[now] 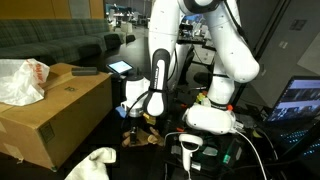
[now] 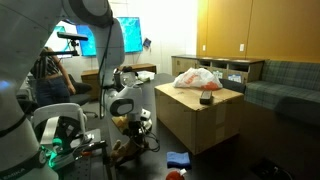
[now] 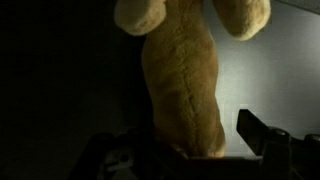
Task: Remove the orange plush toy from the box and replace it with the gray duster, remove the blue object from the box and replace it with the brown toy and remove the plastic bag from the box and replace it with the white towel
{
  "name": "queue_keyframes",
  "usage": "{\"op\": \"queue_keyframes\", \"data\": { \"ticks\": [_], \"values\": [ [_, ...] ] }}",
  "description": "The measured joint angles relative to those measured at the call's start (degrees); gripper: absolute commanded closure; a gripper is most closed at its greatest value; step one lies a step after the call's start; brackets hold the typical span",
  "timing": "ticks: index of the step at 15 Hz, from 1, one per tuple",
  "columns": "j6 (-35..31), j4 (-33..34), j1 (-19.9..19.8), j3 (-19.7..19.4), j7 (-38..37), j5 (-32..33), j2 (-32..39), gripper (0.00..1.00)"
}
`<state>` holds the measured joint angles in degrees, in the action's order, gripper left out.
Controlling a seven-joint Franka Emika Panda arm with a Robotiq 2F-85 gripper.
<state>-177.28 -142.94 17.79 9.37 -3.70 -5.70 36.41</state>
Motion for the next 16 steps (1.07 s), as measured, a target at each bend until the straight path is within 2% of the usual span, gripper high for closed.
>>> {"op": "queue_keyframes", "data": {
  "ticks": [3,6,8,10,12,16],
  "values": [
    [0.2,0.8,3.0,-2.8,-1.6,0.0,0.8,0.64],
    [0.7,1.1,4.1,-3.9,-1.9,0.1,0.8,0.88],
    [2.1,1.1,4.1,-4.2,-1.9,0.6,0.2,0.98],
    [4.4,1.1,3.8,-4.4,-1.9,1.7,-0.8,1.0],
    [7.3,1.1,3.1,-4.4,-1.7,3.2,-2.4,0.97],
    [14.8,1.0,0.1,-4.5,0.2,6.7,-7.6,0.97]
  ]
}}
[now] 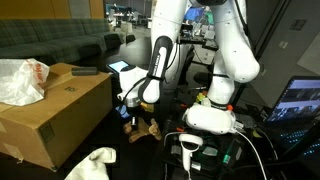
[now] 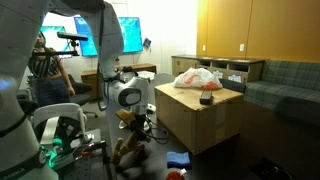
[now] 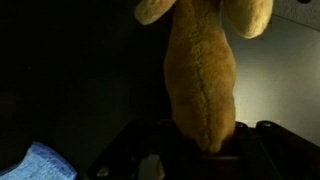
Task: Remove the orange plush toy from the box and replace it with the gray duster, remove the blue object from the box and replace it with the brown toy and remove the plastic bag from the box and replace it with the white towel
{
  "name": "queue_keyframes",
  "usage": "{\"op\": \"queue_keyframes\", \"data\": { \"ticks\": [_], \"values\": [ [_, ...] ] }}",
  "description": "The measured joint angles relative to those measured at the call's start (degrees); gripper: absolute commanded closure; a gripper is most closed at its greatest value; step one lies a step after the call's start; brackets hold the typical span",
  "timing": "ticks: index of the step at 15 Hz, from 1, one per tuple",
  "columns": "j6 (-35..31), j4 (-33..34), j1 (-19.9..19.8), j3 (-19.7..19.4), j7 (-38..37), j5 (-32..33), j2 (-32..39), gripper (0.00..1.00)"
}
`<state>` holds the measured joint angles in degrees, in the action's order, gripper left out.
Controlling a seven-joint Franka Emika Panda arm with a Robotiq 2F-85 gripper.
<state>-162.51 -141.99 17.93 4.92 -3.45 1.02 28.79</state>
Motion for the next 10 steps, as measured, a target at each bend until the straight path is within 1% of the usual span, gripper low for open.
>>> {"op": "queue_keyframes", "data": {
  "ticks": [3,6,10],
  "values": [
    [5.7,-0.3,-2.0,-0.8,0.7,2.7,-5.4,0.97],
    [11.2,-0.6,-3.5,-2.0,0.7,6.3,-12.8,0.97],
    [17.5,1.5,-5.1,-2.4,0.3,11.6,-22.8,0.97]
  ]
}}
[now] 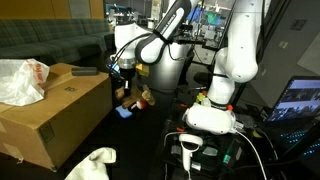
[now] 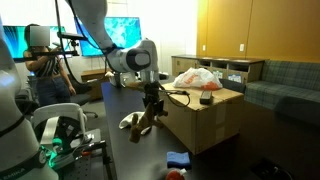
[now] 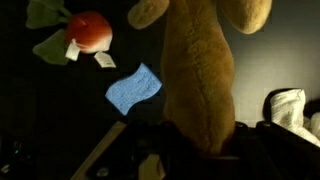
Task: Remove the orange plush toy from the box and replace it with the gray duster, remove the blue object from the box and replace it with the brown toy and remove the plastic bag from the box and replace it with the white towel
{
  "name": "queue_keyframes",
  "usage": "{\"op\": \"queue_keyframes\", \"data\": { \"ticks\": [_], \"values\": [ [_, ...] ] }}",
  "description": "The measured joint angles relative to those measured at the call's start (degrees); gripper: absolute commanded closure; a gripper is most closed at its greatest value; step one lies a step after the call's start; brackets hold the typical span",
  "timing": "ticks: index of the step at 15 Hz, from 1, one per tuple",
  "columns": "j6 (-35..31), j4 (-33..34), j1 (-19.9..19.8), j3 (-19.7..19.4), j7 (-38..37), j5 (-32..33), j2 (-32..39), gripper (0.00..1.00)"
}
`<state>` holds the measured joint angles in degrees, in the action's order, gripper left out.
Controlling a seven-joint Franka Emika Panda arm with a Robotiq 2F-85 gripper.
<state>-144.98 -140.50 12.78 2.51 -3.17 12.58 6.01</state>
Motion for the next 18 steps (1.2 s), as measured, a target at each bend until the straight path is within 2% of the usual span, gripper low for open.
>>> {"op": "queue_keyframes", "data": {
  "ticks": [3,7,14,18],
  "values": [
    [4.0,5.2,-0.7,0.5,-0.1,2.1,-3.6,0.97],
    [6.3,14.1,-1.3,1.5,-1.0,2.9,-2.4,0.97],
    [7.1,31.0,-0.8,2.3,-5.4,3.3,9.3,0.97],
    [10.7,41.2,0.2,3.1,-5.9,1.4,16.3,0.97]
  ]
}}
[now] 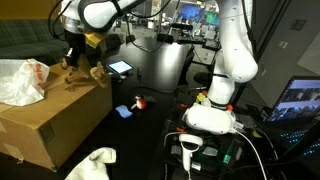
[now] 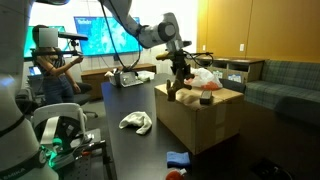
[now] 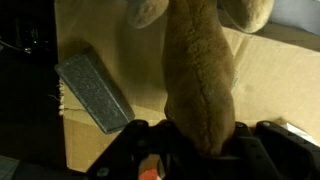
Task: Remove the orange plush toy from the box and replace it with the gray duster, remove the blue object from the box and replace it with the brown toy and remove the plastic bag from the box and replace it with the white towel
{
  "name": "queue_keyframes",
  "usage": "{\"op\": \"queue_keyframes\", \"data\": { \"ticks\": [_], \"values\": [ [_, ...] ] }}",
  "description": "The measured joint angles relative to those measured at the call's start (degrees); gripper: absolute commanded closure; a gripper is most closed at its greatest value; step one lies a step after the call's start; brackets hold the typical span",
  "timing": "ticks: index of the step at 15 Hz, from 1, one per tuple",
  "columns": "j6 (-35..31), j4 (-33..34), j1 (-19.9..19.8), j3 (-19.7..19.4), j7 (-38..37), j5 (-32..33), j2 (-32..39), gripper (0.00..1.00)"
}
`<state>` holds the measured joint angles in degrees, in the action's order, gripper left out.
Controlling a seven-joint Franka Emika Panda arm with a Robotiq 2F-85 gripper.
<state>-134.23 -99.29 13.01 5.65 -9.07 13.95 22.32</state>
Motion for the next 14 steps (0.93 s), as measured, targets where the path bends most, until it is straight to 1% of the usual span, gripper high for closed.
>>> {"op": "queue_keyframes", "data": {
  "ticks": [7,10,14],
  "values": [
    [8.0,14.5,1.0,3.5,2.1,-7.8,7.5,0.97],
    [9.8,19.5,2.2,3.5,1.9,-8.1,10.9,0.97],
    [11.0,25.5,3.2,2.4,1.3,-8.1,15.9,0.97]
  ]
}}
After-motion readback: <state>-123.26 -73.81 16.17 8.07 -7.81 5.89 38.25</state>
